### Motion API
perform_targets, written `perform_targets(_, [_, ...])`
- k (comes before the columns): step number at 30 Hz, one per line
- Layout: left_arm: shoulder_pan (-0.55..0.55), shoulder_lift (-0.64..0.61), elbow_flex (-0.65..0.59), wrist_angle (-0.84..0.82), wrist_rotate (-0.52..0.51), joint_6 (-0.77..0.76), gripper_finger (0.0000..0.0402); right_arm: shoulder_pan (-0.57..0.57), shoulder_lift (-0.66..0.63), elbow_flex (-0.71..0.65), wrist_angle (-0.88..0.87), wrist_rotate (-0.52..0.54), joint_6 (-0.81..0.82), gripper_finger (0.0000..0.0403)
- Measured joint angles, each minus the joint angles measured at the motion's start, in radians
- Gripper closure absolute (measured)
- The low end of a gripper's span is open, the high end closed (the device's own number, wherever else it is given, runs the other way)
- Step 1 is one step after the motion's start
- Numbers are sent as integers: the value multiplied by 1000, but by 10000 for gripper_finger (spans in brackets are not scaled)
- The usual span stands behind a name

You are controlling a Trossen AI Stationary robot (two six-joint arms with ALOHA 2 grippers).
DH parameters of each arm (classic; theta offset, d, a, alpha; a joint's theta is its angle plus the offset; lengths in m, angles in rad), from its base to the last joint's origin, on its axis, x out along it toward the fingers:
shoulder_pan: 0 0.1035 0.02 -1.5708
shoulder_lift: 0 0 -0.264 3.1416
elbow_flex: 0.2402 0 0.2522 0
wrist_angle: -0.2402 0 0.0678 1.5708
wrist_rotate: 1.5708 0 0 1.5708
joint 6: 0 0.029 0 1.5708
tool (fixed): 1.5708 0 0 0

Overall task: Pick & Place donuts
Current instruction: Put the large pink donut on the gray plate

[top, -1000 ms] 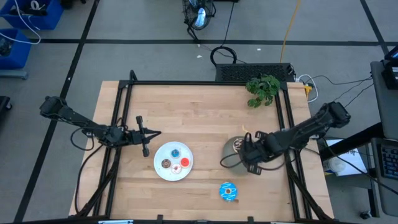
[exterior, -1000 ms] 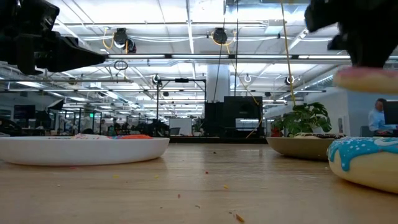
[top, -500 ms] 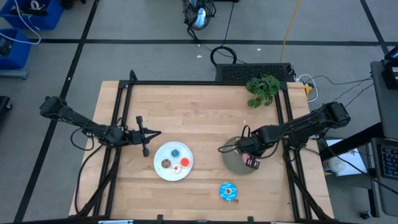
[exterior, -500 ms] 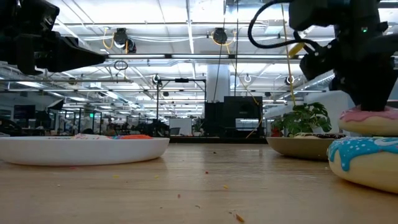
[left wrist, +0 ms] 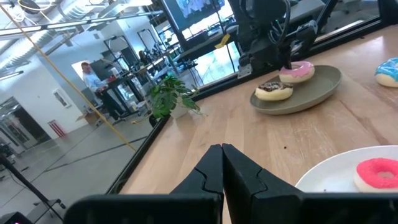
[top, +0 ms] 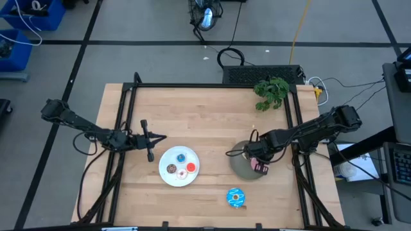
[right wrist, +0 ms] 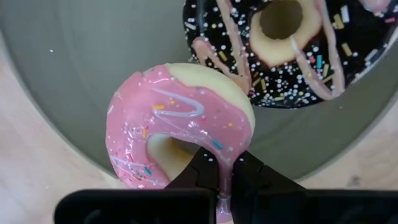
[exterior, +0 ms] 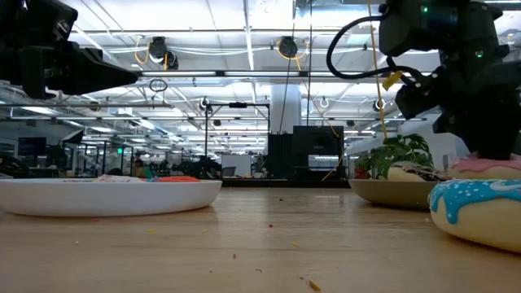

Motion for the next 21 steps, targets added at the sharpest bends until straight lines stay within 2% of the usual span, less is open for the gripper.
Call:
perform_targets(5, [0, 0, 0, 0, 0, -3, 396, 1, 0, 19, 0, -2, 7, 397])
perform_targets(15, [0, 0, 0, -4, 0, -3, 396, 32, 0, 42, -9, -128, 34, 397])
perform_targets(21, [0, 0, 0, -4, 0, -3, 396, 27, 0, 27, -7, -101, 31, 397])
